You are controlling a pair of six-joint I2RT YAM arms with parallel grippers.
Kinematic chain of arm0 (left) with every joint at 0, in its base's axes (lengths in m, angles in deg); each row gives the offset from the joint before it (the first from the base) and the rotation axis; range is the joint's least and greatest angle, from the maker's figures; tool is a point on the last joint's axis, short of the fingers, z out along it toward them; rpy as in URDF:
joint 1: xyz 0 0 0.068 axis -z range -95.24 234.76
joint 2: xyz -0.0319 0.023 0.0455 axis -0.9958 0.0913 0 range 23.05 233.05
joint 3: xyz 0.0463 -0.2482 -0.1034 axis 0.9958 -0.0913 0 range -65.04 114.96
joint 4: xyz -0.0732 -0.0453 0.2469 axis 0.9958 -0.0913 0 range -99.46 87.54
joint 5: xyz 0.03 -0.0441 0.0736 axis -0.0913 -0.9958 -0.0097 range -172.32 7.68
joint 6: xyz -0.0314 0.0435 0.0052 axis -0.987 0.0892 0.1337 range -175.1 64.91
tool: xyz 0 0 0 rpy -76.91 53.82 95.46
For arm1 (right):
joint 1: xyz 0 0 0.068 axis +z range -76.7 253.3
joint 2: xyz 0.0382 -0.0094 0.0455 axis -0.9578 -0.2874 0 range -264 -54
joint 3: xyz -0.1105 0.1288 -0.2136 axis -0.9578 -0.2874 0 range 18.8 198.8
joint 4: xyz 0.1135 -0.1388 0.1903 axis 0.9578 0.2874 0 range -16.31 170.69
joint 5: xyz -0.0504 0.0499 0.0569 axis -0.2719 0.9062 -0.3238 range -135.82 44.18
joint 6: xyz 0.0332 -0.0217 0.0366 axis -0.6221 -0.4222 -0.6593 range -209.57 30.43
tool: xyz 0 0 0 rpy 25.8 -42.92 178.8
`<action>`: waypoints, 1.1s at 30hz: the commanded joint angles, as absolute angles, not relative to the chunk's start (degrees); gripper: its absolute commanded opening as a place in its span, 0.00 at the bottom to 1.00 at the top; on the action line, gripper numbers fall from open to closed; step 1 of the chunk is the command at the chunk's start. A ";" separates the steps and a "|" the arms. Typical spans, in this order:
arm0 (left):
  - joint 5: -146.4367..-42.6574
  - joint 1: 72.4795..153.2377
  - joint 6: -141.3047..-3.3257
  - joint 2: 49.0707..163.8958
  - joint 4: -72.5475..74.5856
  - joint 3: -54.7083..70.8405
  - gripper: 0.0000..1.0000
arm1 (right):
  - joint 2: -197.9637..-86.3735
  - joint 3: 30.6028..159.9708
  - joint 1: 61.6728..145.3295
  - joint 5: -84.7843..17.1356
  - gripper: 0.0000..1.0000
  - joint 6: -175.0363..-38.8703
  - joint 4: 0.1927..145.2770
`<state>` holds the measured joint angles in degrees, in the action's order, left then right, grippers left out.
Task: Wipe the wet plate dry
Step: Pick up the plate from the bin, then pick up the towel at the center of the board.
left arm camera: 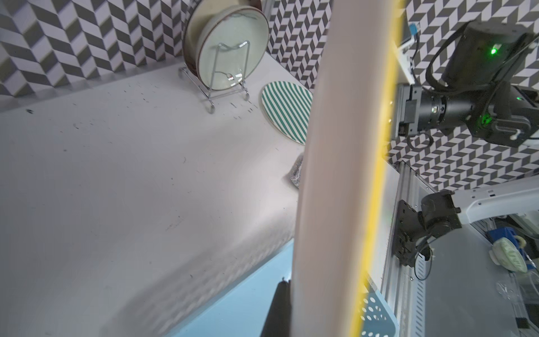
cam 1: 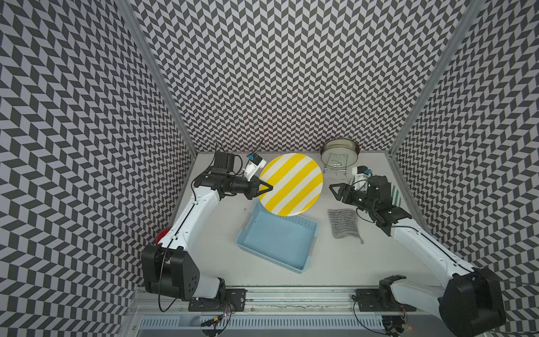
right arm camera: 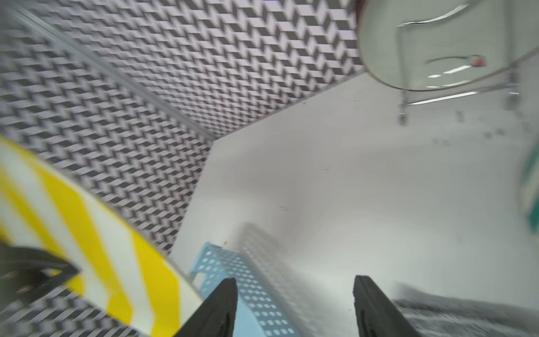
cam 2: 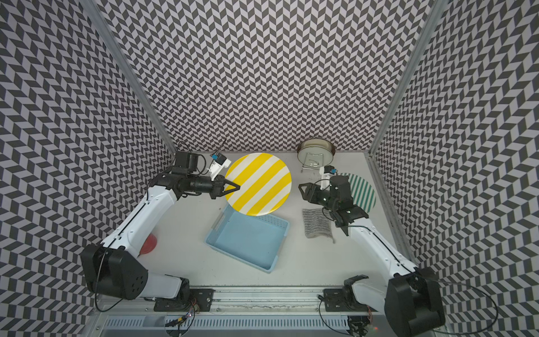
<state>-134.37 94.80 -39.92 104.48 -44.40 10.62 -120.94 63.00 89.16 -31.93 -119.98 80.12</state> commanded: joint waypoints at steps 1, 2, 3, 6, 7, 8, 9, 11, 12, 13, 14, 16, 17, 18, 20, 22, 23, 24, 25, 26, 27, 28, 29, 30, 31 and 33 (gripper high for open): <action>-134.11 94.24 -42.35 102.74 -38.44 14.01 0.00 | -119.06 60.83 90.91 -50.58 0.68 -120.16 91.22; -134.09 94.17 -42.47 102.78 -38.18 14.02 0.00 | -119.09 60.17 91.32 -52.21 0.68 -120.59 92.35; -134.09 94.09 -42.52 102.78 -37.89 13.94 0.00 | -119.24 59.28 91.57 -53.19 0.68 -121.02 93.00; -134.09 94.13 -42.54 102.60 -37.45 13.60 0.00 | -120.89 56.78 91.73 -53.18 0.68 -122.38 93.47; -134.09 94.08 -42.44 102.60 -37.63 13.57 0.00 | -121.76 56.05 91.68 -52.86 0.68 -123.06 93.42; -134.01 94.15 -42.20 102.62 -37.92 13.66 0.00 | -122.57 55.35 91.67 -52.25 0.68 -123.49 92.88; -133.94 94.09 -41.91 102.61 -38.21 13.85 0.00 | -123.29 54.61 91.67 -52.05 0.67 -124.19 92.44; -133.75 94.08 -41.38 102.80 -39.08 14.21 0.00 | -124.50 53.63 91.82 -52.73 0.67 -125.10 91.50; -133.74 94.12 -41.23 102.81 -39.37 14.30 0.00 | -125.05 53.14 91.84 -52.80 0.67 -125.15 90.83; -133.85 94.12 -41.21 102.77 -39.50 14.30 0.00 | -126.07 52.87 91.89 -52.85 0.66 -125.20 90.10; -134.02 94.14 -41.21 102.73 -39.49 14.18 0.00 | -127.03 52.80 91.98 -52.74 0.66 -125.25 89.59; -134.37 94.14 -41.39 102.73 -39.34 13.89 0.00 | -129.78 52.72 92.19 -51.98 0.65 -124.89 88.33; -134.57 94.11 -41.46 102.66 -39.25 13.70 0.00 | -131.32 52.78 92.26 -51.34 0.64 -124.71 87.81; -134.71 94.12 -41.48 102.67 -39.16 13.59 0.00 | -132.96 52.85 92.35 -50.94 0.62 -124.65 87.42; -134.77 94.08 -41.56 102.52 -39.03 13.18 0.00 | -135.74 52.97 92.66 -50.98 0.56 -124.57 86.99; -134.75 94.14 -41.61 102.36 -38.81 12.93 0.00 | -136.97 52.97 92.72 -51.25 0.43 -124.42 86.98; -134.67 94.08 -41.73 102.25 -38.65 12.72 0.00 | -136.90 53.06 92.79 -51.89 0.30 -124.52 87.22; -134.62 94.08 -41.86 102.24 -38.40 12.52 0.00 | -135.99 53.07 92.73 -52.51 0.16 -124.73 87.45; -134.67 94.09 -42.01 102.18 -38.22 12.37 0.00 | -134.31 52.95 92.72 -53.19 0.04 -124.74 87.62; -134.66 94.12 -42.36 102.11 -37.89 12.21 0.00 | -131.84 52.78 92.72 -53.51 0.00 -124.68 87.47; -134.66 94.09 -42.69 102.15 -37.53 12.00 0.00 | -128.82 52.59 92.73 -53.58 0.00 -124.41 87.14; -134.55 94.16 -43.07 102.22 -37.21 11.76 0.00 | -125.09 52.36 92.72 -53.28 0.00 -123.84 86.56; -134.53 94.13 -43.65 102.24 -36.66 11.47 0.00 | -121.40 52.29 92.72 -52.75 0.00 -123.08 85.61; -134.46 94.18 -44.47 102.20 -35.89 11.16 0.00 | -117.62 52.26 92.72 -51.90 0.00 -122.15 84.30; -134.29 94.17 -45.03 102.22 -34.98 10.65 0.00 | -113.79 52.39 92.72 -50.79 0.00 -121.50 82.87; -134.20 94.22 -47.24 102.16 -33.02 9.41 0.00 | -107.23 52.88 92.72 -47.60 0.00 -119.09 79.20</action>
